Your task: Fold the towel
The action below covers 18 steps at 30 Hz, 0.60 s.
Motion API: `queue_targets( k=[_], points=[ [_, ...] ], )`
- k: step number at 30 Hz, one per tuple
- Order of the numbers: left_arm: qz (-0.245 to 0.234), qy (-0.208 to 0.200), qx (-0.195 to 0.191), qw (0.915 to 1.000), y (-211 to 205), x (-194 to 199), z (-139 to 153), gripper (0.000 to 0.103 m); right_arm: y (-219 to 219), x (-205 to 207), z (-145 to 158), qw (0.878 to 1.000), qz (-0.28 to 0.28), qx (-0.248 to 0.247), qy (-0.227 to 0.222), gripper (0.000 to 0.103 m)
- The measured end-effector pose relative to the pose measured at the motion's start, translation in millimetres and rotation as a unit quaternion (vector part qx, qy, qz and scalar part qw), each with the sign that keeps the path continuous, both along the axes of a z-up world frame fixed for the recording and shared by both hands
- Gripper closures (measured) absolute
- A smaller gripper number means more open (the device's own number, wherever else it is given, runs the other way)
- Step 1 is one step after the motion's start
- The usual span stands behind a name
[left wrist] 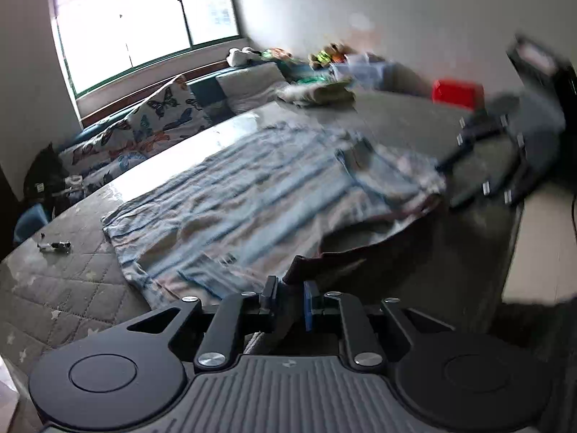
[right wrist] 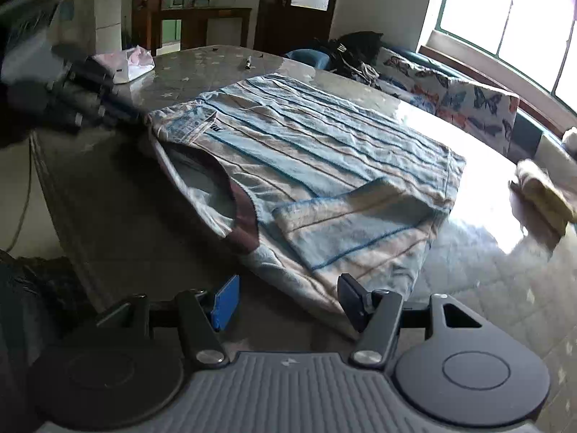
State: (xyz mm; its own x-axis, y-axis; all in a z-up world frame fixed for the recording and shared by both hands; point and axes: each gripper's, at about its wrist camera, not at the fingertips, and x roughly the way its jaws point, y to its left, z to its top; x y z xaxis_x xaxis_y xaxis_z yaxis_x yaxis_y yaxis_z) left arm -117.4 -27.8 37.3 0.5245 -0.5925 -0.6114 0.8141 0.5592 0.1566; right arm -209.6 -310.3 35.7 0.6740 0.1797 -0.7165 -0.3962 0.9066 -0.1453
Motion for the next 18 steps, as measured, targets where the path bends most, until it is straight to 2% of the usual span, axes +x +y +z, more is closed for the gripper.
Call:
queue_targets(
  k=[2, 5, 7, 9, 12, 15, 18],
  points=[
    [0.006, 0.006, -0.010, 0.9999, -1.9, 12.3, 5.9, 0.088, 0.2, 6.7, -2.3, 1.000, 0.001, -0.007, -0.005, 0.043],
    [0.009, 0.006, -0.011, 0.9999, -4.3, 20.8, 9.3, 0.088, -4.7, 18.7, -5.4, 1.000, -0.012, -0.004, -0.002, 0.058],
    [0.002, 0.000, -0.004, 1.0000, -4.2, 17.5, 7.2, 0.086, -11.1, 25.8, -5.7, 1.000, -0.029, 0.008, 0.008, 0.082],
    [0.000, -0.005, 0.005, 1.0000, -2.2, 10.8, 2.4, 0.084, -19.3, 29.9, -2.9, 0.998, -0.043, 0.032, 0.017, 0.088],
    [0.006, -0.020, 0.021, 0.9996, 2.2, -2.3, -8.2, 0.084, -25.0, 32.3, 3.3, 0.996, -0.058, 0.060, 0.023, 0.091],
    [0.015, -0.034, 0.034, 0.9987, 6.3, -14.0, -18.3, 0.072, -27.2, 34.9, 10.3, 0.995, -0.061, 0.072, 0.022, 0.092],
    [0.023, -0.042, 0.041, 0.9980, 11.3, -20.4, -25.0, 0.068, -28.8, 38.8, 19.2, 0.994, -0.063, 0.083, 0.014, 0.092]
  ],
)
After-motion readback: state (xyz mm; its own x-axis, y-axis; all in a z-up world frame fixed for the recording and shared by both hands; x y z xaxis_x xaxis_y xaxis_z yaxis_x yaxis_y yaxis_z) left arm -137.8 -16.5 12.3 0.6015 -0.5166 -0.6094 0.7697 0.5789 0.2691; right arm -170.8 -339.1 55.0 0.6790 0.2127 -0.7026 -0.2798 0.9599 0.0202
